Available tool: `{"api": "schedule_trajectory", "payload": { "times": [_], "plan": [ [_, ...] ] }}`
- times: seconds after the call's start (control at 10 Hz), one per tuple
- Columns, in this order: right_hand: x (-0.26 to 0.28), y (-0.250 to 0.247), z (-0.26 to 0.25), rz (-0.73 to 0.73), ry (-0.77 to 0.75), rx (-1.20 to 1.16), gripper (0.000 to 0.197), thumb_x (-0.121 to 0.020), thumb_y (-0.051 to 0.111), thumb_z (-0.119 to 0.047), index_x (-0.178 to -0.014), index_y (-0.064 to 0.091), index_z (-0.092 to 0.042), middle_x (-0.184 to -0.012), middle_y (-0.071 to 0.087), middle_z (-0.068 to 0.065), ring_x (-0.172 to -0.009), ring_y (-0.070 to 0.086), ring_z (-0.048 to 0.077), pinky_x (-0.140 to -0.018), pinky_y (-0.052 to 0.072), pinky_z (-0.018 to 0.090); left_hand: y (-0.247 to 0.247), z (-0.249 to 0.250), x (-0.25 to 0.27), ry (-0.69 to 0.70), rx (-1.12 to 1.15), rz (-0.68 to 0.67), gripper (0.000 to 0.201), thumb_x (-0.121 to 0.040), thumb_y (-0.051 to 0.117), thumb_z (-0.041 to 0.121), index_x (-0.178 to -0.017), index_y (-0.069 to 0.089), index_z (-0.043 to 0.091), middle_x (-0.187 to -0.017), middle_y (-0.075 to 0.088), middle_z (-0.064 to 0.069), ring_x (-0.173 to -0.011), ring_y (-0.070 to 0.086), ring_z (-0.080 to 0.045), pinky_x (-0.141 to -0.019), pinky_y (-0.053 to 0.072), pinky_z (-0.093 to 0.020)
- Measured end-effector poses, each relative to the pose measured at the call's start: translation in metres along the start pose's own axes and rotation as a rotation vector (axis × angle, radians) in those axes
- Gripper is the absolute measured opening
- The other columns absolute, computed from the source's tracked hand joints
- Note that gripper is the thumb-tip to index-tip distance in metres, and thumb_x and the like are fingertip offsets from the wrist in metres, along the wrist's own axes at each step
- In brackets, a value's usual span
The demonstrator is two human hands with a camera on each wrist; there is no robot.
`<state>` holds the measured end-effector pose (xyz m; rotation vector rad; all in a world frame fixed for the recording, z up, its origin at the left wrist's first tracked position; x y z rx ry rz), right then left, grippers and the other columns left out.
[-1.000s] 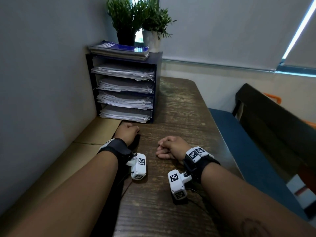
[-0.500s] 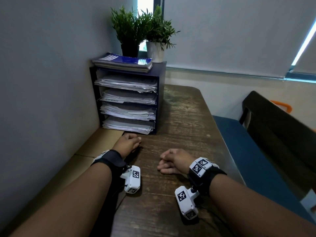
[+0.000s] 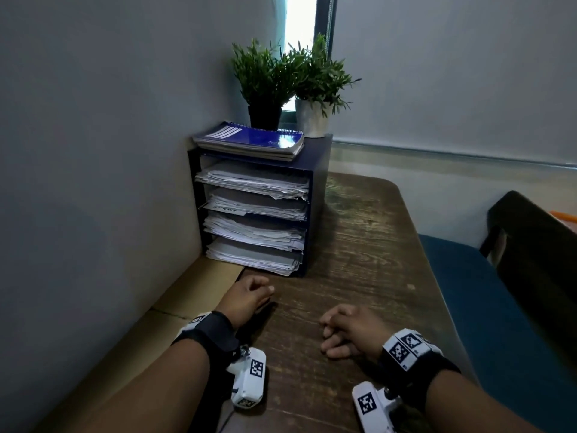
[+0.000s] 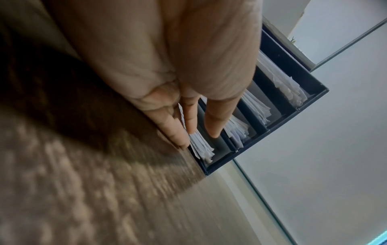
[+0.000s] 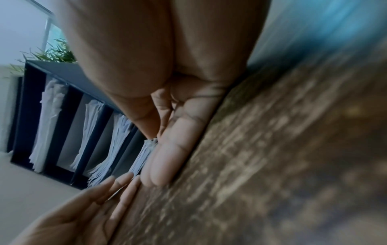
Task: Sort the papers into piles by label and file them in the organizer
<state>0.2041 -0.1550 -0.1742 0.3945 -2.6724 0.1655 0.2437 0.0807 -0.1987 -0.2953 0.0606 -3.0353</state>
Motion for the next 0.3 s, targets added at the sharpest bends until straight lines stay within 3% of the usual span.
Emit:
{"api": "schedule_trajectory", "payload": {
  "times": [0.1, 0.2, 0.3],
  "plan": [
    [-0.001, -0.001, 0.003, 0.027, 0.013, -0.026, 0.015, -0.100, 0.044, -0.005, -0.104, 0.059, -0.001, -0.074, 0.060, 0.012, -0.057, 0.069, 0.022, -0.050, 0.056, 0.029, 0.000, -0.001, 0.003, 0.007, -0.107, 0.030, 0.020, -0.094, 0.069, 0.018, -0.113, 0.065, 0.015, -0.118, 0.070, -0.007, -0.107, 0.067, -0.021, -0.096, 0.054, -0.034],
    [0.002, -0.001, 0.003, 0.073, 0.008, -0.032, 0.015, -0.100, 0.044, -0.004, -0.101, 0.059, -0.001, -0.076, 0.061, 0.012, -0.057, 0.069, 0.020, -0.050, 0.055, 0.027, 0.003, 0.006, 0.012, 0.030, -0.205, 0.039, 0.022, -0.094, 0.068, 0.019, -0.116, 0.065, 0.016, -0.111, 0.068, 0.002, -0.101, 0.065, -0.015, -0.083, 0.052, -0.025],
    [0.009, 0.004, 0.003, 0.092, 0.026, -0.037, 0.014, -0.099, 0.045, 0.000, -0.098, 0.059, -0.003, -0.078, 0.060, 0.012, -0.056, 0.067, 0.017, -0.050, 0.053, 0.025, 0.014, 0.014, 0.022, 0.009, -0.213, 0.013, 0.027, -0.093, 0.070, 0.017, -0.118, 0.064, 0.012, -0.112, 0.067, 0.001, -0.100, 0.062, -0.013, -0.073, 0.048, -0.018]
  ]
}}
Point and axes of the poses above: each hand's wrist, its own x-axis away from the middle knuckle, its own y-axis out of the palm, z = x × y, the point moved 4 cm from there along -x, towards the middle knuckle
